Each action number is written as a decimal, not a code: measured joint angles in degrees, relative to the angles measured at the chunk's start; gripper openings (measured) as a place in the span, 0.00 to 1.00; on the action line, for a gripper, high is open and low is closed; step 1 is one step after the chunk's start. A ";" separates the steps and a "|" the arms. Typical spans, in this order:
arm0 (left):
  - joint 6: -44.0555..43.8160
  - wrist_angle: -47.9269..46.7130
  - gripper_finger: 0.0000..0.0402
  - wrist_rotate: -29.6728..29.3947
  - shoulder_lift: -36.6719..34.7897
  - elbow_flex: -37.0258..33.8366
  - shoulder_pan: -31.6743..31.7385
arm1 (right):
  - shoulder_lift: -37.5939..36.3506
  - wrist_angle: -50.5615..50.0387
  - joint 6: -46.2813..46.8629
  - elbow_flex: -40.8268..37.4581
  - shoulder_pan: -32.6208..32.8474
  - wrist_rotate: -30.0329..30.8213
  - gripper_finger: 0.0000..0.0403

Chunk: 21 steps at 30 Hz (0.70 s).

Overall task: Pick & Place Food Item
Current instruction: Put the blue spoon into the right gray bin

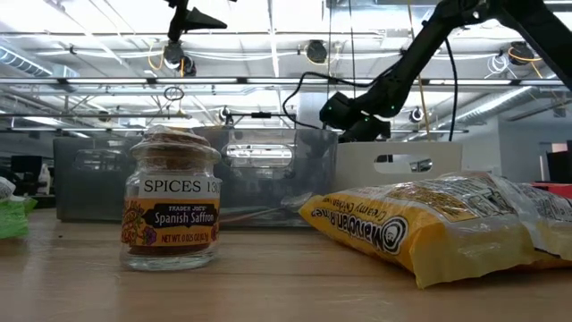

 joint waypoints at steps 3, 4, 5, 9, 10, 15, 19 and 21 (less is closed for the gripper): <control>-0.03 -0.82 0.67 0.14 0.00 0.00 0.00 | -0.24 1.72 0.53 0.02 0.31 1.93 0.41; -0.06 -1.11 0.67 0.16 0.00 0.00 0.01 | -0.26 1.98 0.42 0.04 0.47 3.46 0.41; -0.13 -1.28 0.66 0.17 0.00 0.00 0.00 | -0.25 2.01 0.30 0.04 0.65 4.56 0.40; -0.15 -1.42 0.64 0.22 0.00 0.00 0.02 | -0.16 2.26 0.44 0.00 0.74 4.58 0.35; -0.15 -1.49 0.64 0.22 0.00 0.00 0.02 | -0.20 2.23 0.40 0.00 0.74 4.62 0.33; -0.13 -1.50 0.65 0.25 0.00 0.00 0.02 | -0.20 2.19 0.09 0.00 0.81 5.84 0.24; -0.14 -1.53 0.64 0.25 0.00 0.00 0.02 | 0.16 2.18 0.09 0.00 0.81 6.30 0.20; -0.13 -1.53 0.64 0.25 0.00 0.00 0.00 | 0.68 1.95 0.16 0.01 0.81 6.12 0.20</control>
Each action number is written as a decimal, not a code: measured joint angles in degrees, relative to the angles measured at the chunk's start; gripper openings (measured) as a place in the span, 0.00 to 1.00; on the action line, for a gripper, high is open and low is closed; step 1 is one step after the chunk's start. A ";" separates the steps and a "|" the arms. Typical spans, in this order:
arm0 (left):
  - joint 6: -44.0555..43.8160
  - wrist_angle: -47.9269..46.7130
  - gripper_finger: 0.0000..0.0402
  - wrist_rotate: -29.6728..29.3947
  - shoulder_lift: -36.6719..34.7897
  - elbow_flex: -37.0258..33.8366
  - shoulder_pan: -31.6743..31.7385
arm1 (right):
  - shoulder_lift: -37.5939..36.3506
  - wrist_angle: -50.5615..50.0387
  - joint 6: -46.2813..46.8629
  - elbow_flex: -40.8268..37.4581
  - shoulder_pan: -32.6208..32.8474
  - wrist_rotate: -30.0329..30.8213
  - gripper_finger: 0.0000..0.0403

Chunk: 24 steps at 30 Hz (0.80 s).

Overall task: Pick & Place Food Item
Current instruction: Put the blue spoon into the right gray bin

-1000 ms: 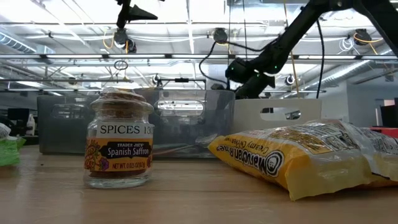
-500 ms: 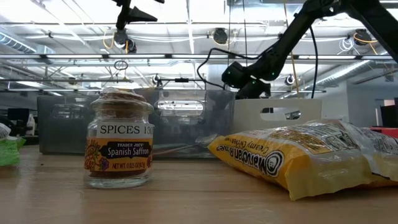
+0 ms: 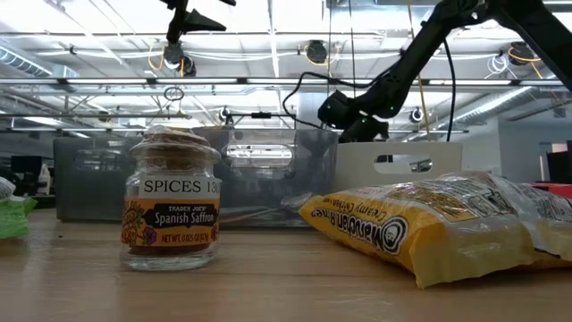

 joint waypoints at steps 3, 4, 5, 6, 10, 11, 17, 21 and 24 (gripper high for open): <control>-0.02 -0.02 0.63 0.00 0.00 0.00 0.00 | 1.26 0.07 0.57 -0.01 0.04 -0.21 0.21; -0.02 -0.03 0.63 0.02 0.00 0.00 0.00 | 1.61 0.08 0.99 -0.01 0.18 -0.23 0.21; -0.02 -0.05 0.63 0.02 0.00 0.00 0.00 | 1.88 0.16 1.41 -0.01 0.26 -0.22 0.22; -0.06 -0.07 0.63 0.02 0.00 0.00 0.00 | 2.23 0.25 1.57 -0.01 0.33 -0.28 0.23; -0.26 -0.09 0.64 0.42 0.00 0.00 0.00 | 2.61 1.41 1.79 0.01 1.07 -0.18 0.25; -0.25 -0.09 0.63 0.65 0.00 0.00 0.00 | 2.63 1.91 1.73 0.01 1.22 -0.19 0.25; -0.26 -0.09 0.64 0.72 0.00 0.00 0.00 | 2.73 4.48 1.71 -0.01 1.51 -0.05 0.09; -0.24 -0.18 0.64 0.72 0.00 0.00 0.00 | 2.64 4.66 1.77 0.00 1.45 -0.13 0.03; 0.01 -1.28 0.64 0.72 -0.02 0.00 0.00 | 2.69 4.42 1.72 -0.01 1.46 -0.18 0.02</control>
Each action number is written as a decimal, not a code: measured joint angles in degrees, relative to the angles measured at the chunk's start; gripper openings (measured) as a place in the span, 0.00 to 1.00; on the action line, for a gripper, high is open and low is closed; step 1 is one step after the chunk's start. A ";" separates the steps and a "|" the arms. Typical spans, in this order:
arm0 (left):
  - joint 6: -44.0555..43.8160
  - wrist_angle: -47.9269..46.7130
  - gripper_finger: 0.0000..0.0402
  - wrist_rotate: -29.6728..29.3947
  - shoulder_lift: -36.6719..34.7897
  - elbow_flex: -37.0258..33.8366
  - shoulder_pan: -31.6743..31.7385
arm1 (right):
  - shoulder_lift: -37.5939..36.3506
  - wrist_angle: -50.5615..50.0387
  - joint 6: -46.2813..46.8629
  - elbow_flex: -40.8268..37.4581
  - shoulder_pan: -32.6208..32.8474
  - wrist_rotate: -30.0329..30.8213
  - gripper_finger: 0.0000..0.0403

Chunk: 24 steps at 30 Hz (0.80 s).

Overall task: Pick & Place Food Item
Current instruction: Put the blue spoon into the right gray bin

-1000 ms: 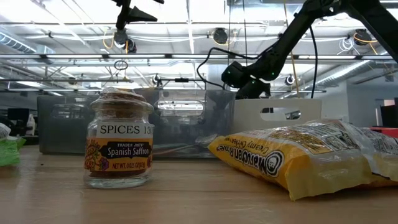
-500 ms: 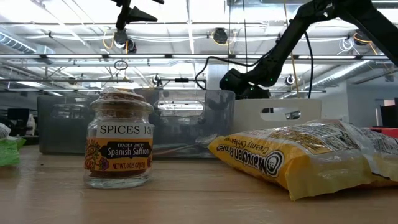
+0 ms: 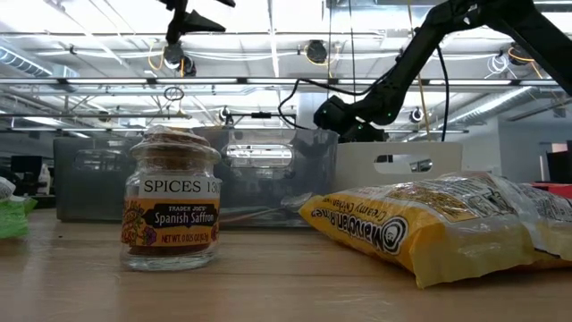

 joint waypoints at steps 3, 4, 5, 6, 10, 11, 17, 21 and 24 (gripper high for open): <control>0.06 -2.20 0.64 -0.02 0.00 0.00 0.00 | -0.10 -0.12 -0.74 0.02 0.00 -0.22 0.01; 0.10 -2.86 0.64 -0.02 0.00 0.00 0.00 | -0.41 -0.64 -0.87 0.02 -0.05 -0.49 0.01; 0.12 -3.71 0.64 -0.02 0.00 0.00 0.00 | -0.87 -1.05 -1.50 -0.01 -0.18 -1.23 0.01; 0.28 -4.60 0.64 -0.02 0.00 0.00 0.00 | -1.45 -1.22 -2.27 -0.04 -0.37 -1.64 0.01; 2.25 -7.60 0.64 -0.06 0.00 0.00 -0.04 | -4.09 -2.41 -4.46 -0.04 -0.79 -1.55 0.00; 2.70 -8.27 0.64 -0.07 0.00 0.00 -0.04 | -5.05 -3.11 -5.28 -0.11 -0.91 -1.41 0.00; 4.72 -9.54 0.64 -0.27 0.00 0.00 -0.04 | -11.94 -7.67 -11.05 -0.09 -1.85 -0.92 0.00; 4.65 -9.30 0.64 0.21 0.00 0.00 0.00 | -17.94 -12.46 -14.75 -0.09 -1.95 0.52 0.00; 5.08 -9.26 0.64 2.58 0.00 0.00 0.00 | -22.86 -15.56 -16.16 -0.09 -1.96 0.16 0.00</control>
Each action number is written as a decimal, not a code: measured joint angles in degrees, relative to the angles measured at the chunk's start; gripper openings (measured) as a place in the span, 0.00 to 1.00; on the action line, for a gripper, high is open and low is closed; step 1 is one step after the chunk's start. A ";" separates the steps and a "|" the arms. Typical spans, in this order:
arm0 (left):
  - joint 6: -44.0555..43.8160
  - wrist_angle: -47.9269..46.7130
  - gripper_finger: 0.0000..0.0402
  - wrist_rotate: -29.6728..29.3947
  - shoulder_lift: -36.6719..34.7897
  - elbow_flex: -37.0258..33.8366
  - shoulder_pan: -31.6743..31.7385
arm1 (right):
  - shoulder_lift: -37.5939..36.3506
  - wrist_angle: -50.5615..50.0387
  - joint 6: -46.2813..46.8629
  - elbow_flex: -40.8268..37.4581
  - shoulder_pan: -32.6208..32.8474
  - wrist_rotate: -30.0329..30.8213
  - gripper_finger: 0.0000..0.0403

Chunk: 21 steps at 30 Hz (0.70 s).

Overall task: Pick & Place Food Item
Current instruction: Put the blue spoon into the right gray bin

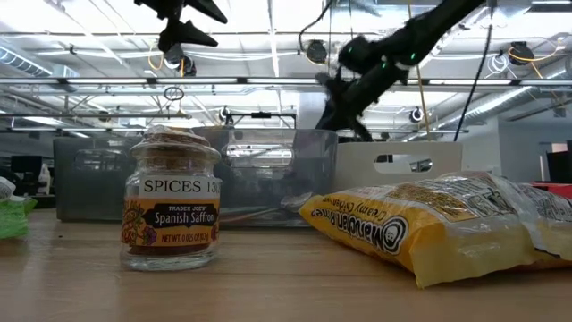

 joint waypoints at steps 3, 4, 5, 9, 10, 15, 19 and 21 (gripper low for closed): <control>2.05 0.08 0.64 2.40 0.21 0.00 0.32 | -5.24 -2.33 -0.46 0.00 0.73 -0.07 0.00; 3.14 0.46 0.64 3.17 0.73 0.00 0.46 | -6.90 -3.16 -0.43 0.00 1.20 -0.15 0.00; 4.09 0.71 0.64 4.28 1.45 0.13 0.65 | -8.46 -3.81 -0.24 0.00 1.78 -0.18 0.00; 6.19 0.07 0.64 11.03 5.88 1.79 2.11 | -13.93 -4.88 2.48 0.02 5.50 -0.33 0.00; 6.46 0.33 0.64 13.61 7.36 2.84 2.39 | -15.01 -4.69 3.30 0.07 6.68 -0.33 0.00; 8.03 0.02 0.64 23.36 15.20 8.06 2.70 | -18.58 -4.75 6.79 0.09 13.03 -0.25 0.00; 9.14 -0.50 0.64 26.32 19.89 12.61 2.16 | -19.64 -5.30 8.43 0.09 17.25 0.92 0.00; 9.84 -2.61 0.64 26.94 21.81 14.90 1.70 | -19.67 -6.01 8.56 0.11 18.97 2.98 0.00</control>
